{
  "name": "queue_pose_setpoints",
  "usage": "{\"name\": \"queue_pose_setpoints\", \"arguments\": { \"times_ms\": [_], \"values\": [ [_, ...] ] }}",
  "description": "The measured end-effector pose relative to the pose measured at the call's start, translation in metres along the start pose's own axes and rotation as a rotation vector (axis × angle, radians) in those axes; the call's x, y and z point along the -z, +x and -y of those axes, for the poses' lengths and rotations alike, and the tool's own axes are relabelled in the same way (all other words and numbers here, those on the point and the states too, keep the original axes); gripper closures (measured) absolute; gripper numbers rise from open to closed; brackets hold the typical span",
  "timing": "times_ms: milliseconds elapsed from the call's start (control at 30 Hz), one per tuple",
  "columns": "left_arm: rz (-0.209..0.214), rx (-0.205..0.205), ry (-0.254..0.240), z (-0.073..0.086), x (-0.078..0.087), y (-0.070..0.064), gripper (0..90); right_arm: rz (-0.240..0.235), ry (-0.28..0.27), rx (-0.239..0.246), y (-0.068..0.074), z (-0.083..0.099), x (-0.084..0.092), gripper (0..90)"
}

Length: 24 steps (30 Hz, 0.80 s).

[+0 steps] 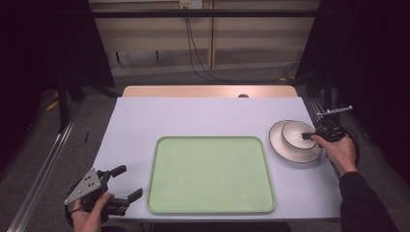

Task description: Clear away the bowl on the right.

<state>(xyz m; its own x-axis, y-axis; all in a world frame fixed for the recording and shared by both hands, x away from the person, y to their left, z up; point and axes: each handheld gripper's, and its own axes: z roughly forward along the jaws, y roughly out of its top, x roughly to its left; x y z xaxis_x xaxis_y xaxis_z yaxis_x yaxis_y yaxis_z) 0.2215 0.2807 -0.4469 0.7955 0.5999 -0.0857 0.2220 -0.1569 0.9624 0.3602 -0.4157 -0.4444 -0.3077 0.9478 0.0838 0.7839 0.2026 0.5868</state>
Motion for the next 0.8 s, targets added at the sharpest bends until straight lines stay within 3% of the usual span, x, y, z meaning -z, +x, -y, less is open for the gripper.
{"name": "queue_pose_setpoints", "arguments": {
  "times_ms": [267, 500, 800],
  "values": [
    [0.007, 0.009, 0.001, 0.0006, -0.0007, -0.0002, 1.2, -0.003, -0.005, -0.001, -0.0023, -0.0011, -0.0009, 76.3],
    [0.005, 0.009, 0.002, 0.0004, -0.0005, -0.0004, 1.3, -0.023, -0.003, -0.057, -0.0053, -0.0017, 0.0028, 81.9],
    [0.004, 0.013, -0.001, 0.0006, -0.0003, -0.0006, 1.3, -0.039, 0.002, -0.070, -0.0037, -0.0038, 0.0031, 83.1]
  ]
}}
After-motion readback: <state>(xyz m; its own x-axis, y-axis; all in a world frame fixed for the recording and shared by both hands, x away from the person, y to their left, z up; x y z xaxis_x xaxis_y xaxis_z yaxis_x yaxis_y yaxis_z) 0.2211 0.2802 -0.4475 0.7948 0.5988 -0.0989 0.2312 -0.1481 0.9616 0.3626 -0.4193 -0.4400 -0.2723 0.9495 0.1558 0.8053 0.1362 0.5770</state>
